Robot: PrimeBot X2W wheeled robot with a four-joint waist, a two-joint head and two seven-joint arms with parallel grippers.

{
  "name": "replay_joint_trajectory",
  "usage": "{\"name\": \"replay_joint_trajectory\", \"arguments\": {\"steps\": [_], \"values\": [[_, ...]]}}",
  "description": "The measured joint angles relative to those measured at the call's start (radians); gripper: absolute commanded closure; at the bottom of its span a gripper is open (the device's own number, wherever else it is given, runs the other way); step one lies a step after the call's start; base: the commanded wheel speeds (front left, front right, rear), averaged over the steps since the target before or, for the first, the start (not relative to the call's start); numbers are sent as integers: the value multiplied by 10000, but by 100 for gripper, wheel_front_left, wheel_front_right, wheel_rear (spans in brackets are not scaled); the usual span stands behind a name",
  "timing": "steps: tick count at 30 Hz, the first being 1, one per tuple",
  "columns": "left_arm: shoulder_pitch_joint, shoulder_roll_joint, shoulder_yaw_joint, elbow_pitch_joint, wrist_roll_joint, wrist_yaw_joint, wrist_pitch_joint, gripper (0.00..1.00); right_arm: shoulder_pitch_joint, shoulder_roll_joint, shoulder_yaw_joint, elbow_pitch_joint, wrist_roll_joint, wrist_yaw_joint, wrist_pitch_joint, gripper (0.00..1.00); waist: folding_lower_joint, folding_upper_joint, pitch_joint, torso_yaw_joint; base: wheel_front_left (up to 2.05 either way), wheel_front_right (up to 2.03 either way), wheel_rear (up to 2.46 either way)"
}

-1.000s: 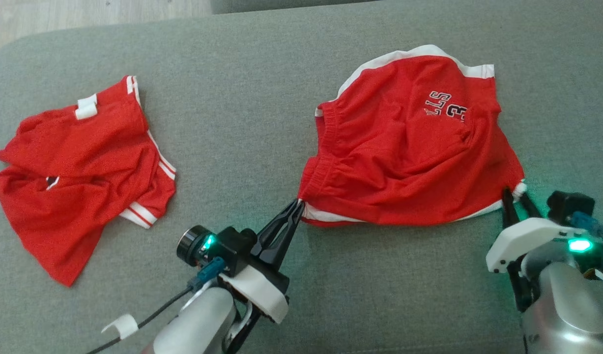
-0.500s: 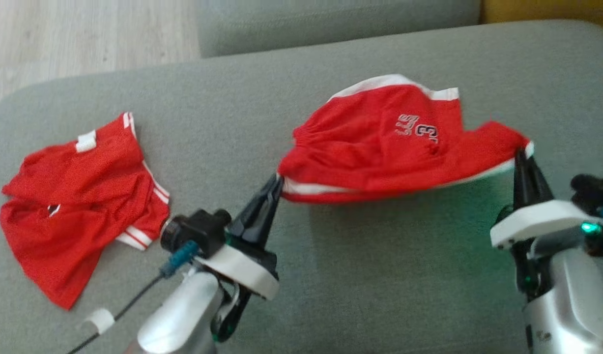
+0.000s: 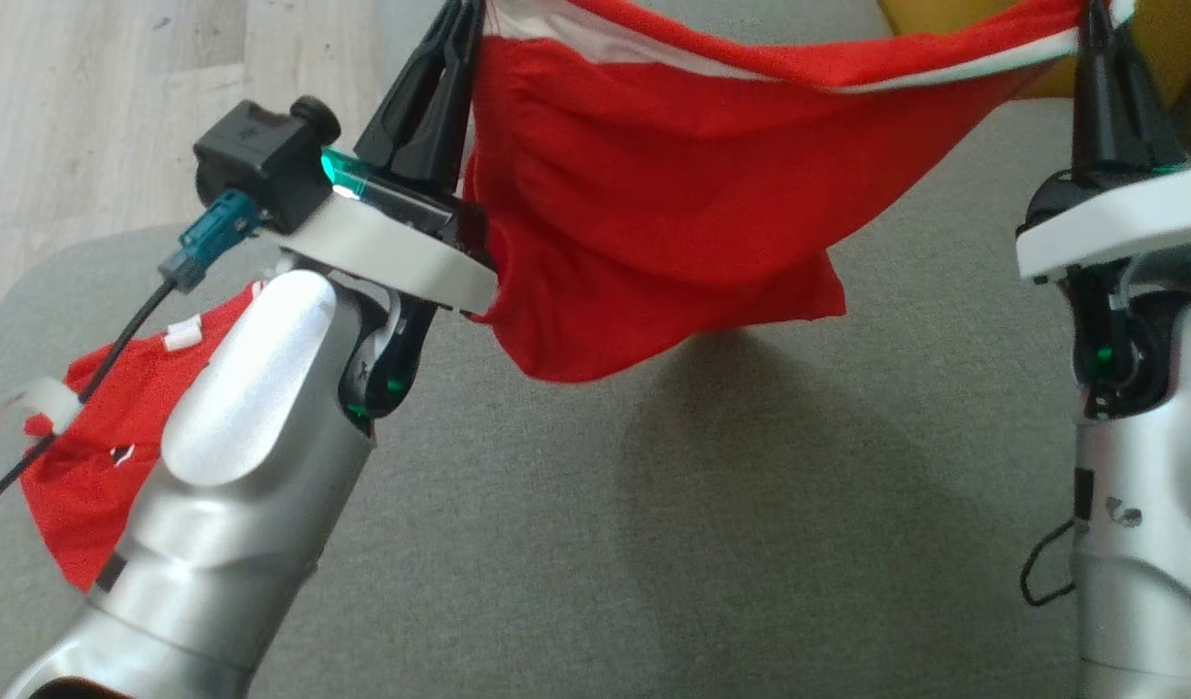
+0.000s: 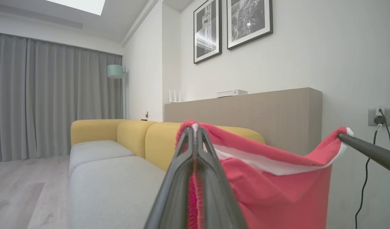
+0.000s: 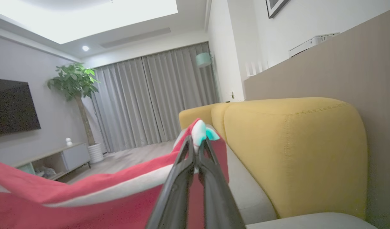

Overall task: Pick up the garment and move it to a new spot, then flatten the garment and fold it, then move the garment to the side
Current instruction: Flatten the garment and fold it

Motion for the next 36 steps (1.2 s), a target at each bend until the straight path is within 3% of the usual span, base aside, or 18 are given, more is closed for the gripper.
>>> {"name": "replay_joint_trajectory", "arguments": {"steps": [6,14,18,21,26,30,36], "values": [[343,25,-42,-184,-301,48,514,100,328,-8,-527,606,-261,0,1066,100,0,0,-91,158,0,0,0],[1047,414,-462,-529,-297,-19,1164,100,779,-2,-750,541,-343,0,1526,100,0,0,407,230,0,0,0],[375,518,-424,-330,-520,-203,1684,100,148,-19,-828,675,-901,0,1682,100,1,0,1031,199,0,0,0],[-825,585,-301,337,-830,-328,2056,100,-1187,-56,-637,1496,-853,0,1618,100,3,0,1656,124,0,0,0],[-3388,635,-240,1745,-675,-476,2017,100,-4305,-309,-380,3496,-803,0,543,100,6,0,2769,-64,0,0,0],[-5092,497,-224,2826,-343,-554,1127,100,-6532,-299,-949,5035,-984,0,-989,100,7,-1,3475,-187,0,0,0],[-5341,33,-535,3822,-403,-629,-307,100,-6880,-320,-1028,6989,-1103,0,-2422,100,3,0,3641,-153,0,0,0]]}}
